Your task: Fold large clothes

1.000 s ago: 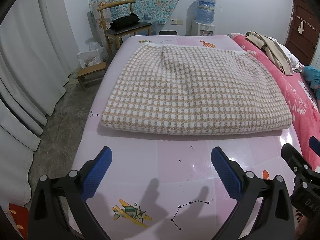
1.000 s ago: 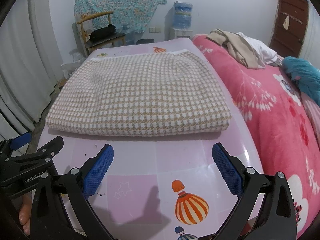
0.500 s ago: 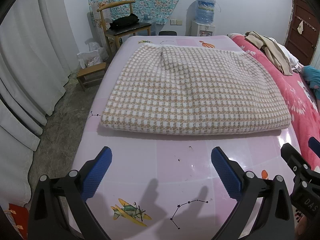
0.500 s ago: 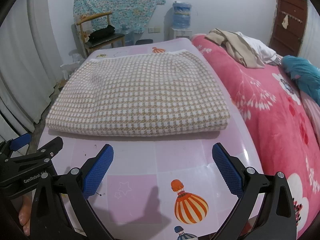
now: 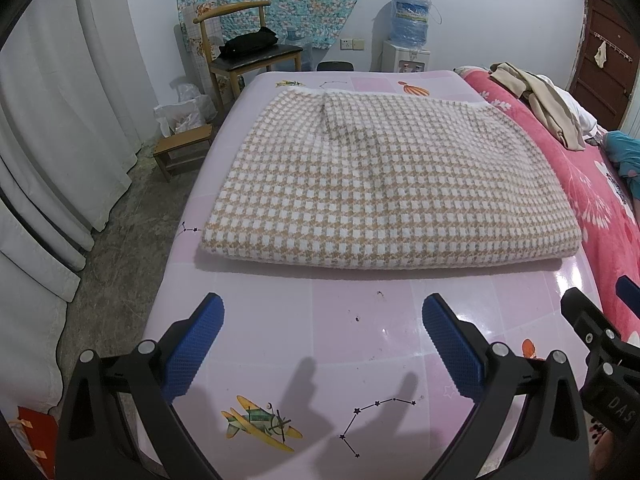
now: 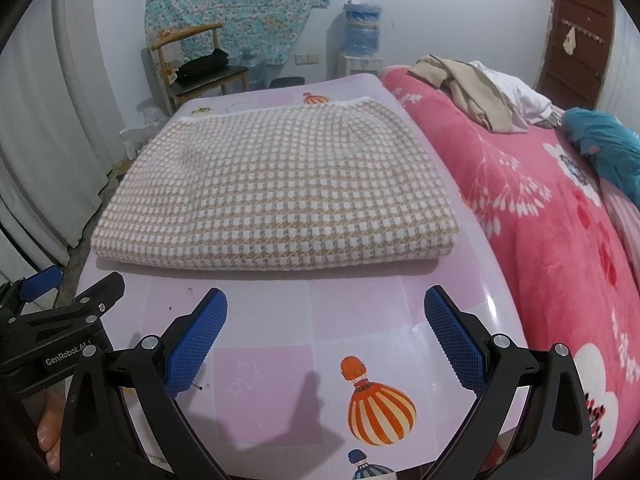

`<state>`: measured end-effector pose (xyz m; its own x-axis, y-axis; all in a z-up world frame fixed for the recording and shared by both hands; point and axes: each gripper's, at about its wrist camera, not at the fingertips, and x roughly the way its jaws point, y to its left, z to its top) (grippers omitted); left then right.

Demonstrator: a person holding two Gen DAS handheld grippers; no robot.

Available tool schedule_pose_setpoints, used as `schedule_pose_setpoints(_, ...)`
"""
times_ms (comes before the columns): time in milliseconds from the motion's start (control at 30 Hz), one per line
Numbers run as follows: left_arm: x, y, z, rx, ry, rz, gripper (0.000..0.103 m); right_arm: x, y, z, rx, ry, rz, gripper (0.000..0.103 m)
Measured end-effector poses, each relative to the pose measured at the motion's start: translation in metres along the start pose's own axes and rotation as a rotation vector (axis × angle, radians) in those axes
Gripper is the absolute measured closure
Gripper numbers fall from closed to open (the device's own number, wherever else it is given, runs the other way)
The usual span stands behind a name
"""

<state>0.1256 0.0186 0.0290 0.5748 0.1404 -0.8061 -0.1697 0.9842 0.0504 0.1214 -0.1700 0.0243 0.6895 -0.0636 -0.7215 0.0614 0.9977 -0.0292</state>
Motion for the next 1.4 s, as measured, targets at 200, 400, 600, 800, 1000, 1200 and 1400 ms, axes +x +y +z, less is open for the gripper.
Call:
schedule_pose_setpoints(200,-0.0012,-0.0011,0.0002,0.001,-0.002,0.000,0.005,0.0001,0.0004,0.0006,-0.004,0.001,0.000,0.008)
schedule_pose_setpoints(400,-0.0019,-0.0016,0.0007,0.004,-0.003,0.000,0.005,0.0002,0.0005,0.0010,-0.002,0.002,0.001,0.008)
schedule_pose_setpoints(600,-0.0039,-0.0024,0.0019,0.006,-0.006,-0.003,0.005,-0.0001,0.0007,0.0010,-0.003,0.001,0.001,0.008)
schedule_pose_setpoints(800,-0.0043,-0.0017,0.0015,0.007,-0.010,-0.003,0.005,0.0000,0.0004,0.0010,-0.002,0.002,0.002,0.008)
schedule_pose_setpoints(1000,-0.0040,-0.0009,0.0017,0.007,-0.010,-0.003,0.005,0.0001,0.0008,0.0010,-0.003,0.002,0.001,0.008)
schedule_pose_setpoints(1200,-0.0040,-0.0008,0.0017,0.006,-0.008,-0.003,0.005,0.0000,0.0008,0.0012,0.000,0.005,0.001,0.008)
schedule_pose_setpoints(1400,-0.0038,-0.0009,0.0015,0.006,-0.006,-0.004,0.005,0.0003,0.0011,0.0013,-0.002,0.006,0.002,0.008)
